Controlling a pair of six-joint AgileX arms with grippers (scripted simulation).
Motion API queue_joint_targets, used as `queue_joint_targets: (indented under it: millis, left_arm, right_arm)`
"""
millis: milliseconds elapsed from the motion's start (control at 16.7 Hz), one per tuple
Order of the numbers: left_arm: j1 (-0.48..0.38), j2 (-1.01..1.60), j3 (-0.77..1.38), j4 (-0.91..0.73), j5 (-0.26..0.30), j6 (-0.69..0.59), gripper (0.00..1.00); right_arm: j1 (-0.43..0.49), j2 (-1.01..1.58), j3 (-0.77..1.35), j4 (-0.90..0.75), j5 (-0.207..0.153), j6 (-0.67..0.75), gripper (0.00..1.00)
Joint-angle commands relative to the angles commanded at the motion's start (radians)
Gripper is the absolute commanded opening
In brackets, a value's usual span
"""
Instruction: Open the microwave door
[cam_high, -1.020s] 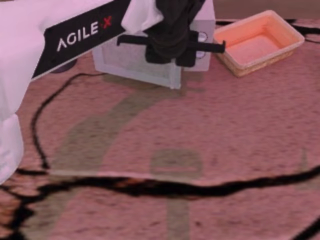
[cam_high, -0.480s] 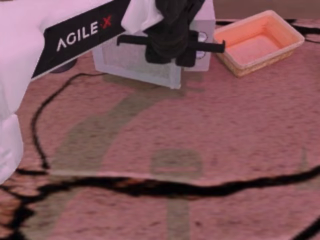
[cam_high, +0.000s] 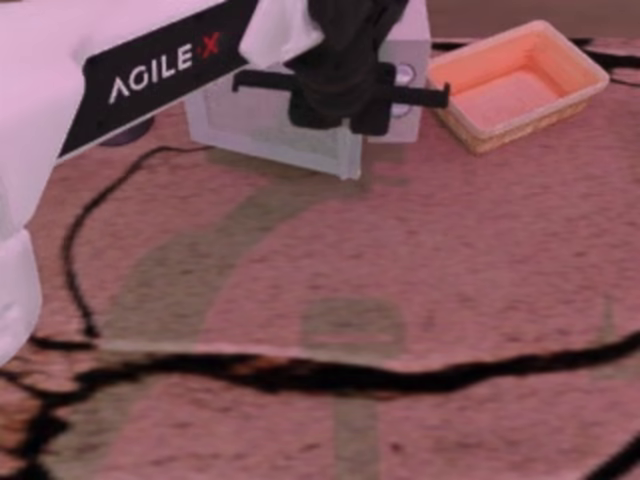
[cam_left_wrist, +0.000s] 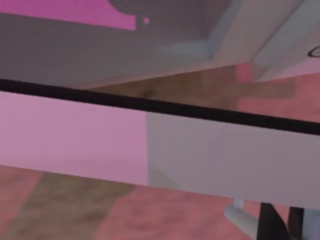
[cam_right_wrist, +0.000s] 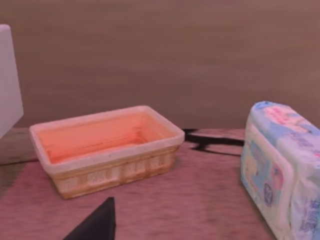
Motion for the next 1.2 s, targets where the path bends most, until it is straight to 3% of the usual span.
queue_joint_targets:
  millis: [360,1200]
  left_arm:
    - [0.017,-0.089,-0.132,0.067,0.044,0.093,0.00]
    - [0.018,-0.092,-0.136,0.069,0.045,0.096,0.00]
  right_arm:
    - [0.000,0.000,0.000,0.000,0.000,0.000,1.00]
    - [0.000,0.000,0.000,0.000,0.000,0.000,1.00]
